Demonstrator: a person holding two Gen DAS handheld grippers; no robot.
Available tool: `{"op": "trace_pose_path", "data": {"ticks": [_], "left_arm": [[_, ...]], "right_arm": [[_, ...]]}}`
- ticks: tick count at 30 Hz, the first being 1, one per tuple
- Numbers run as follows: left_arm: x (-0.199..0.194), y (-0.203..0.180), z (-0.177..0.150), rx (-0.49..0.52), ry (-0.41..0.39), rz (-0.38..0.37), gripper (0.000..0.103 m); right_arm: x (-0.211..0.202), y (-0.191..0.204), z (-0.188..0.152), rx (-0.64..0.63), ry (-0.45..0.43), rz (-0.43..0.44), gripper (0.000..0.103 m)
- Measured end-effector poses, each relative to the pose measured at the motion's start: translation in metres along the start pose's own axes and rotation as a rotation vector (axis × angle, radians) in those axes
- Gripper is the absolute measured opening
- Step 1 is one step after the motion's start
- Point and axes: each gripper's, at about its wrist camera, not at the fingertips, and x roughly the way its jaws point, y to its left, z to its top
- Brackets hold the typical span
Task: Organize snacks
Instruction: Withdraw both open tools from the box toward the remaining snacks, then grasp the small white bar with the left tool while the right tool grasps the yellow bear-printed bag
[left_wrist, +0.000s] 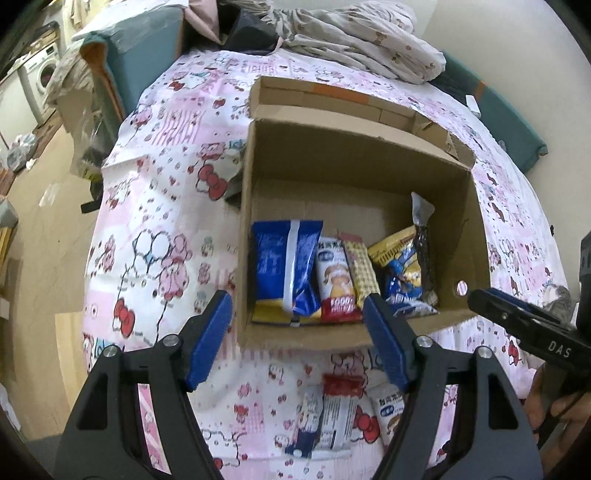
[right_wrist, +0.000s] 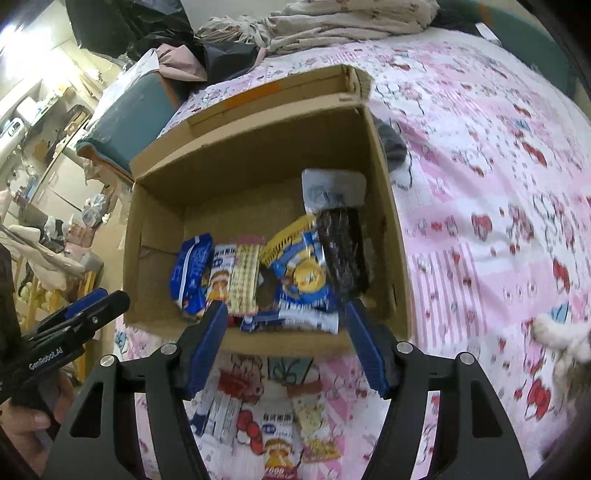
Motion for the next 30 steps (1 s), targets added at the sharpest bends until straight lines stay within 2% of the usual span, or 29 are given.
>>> {"op": "trace_pose_path", "data": {"ticks": [3, 7, 15, 19, 22, 23, 25, 26, 30], "left_arm": [[-0.002, 0.005, -0.011, -0.018, 0.013, 0.014, 0.07], [0.006, 0.01, -0.032, -0.035, 0.077, 0.022, 0.07], [0.043, -0.009, -0.077, 0.055, 0.25, 0.026, 0.066], [0.067, -0.015, -0.095, 0.12, 0.354, 0.064, 0.05], [0.081, -0.017, -0.103, 0.129, 0.401, 0.067, 0.044], [0.084, -0.018, -0.106, 0.131, 0.412, 0.065, 0.035], [0.089, -0.021, -0.109, 0.132, 0.432, 0.057, 0.018], [0.091, -0.023, -0.11, 0.135, 0.436, 0.061, 0.017], [0.092, -0.021, -0.109, 0.108, 0.431, 0.045, 0.015]], "right_arm": [[-0.003, -0.001, -0.014, 0.023, 0.015, 0.008, 0.069], [-0.001, -0.004, -0.031, 0.05, 0.061, -0.005, 0.069], [0.012, -0.025, -0.063, 0.204, 0.158, 0.047, 0.069], [0.016, -0.032, -0.063, 0.2, 0.166, 0.013, 0.069], [0.023, -0.036, -0.065, 0.191, 0.186, -0.044, 0.069], [0.027, -0.037, -0.066, 0.183, 0.204, -0.049, 0.068], [0.037, -0.034, -0.069, 0.146, 0.252, -0.071, 0.057], [0.042, -0.032, -0.071, 0.13, 0.27, -0.08, 0.051], [0.064, -0.022, -0.079, 0.057, 0.347, -0.115, 0.043]]}}
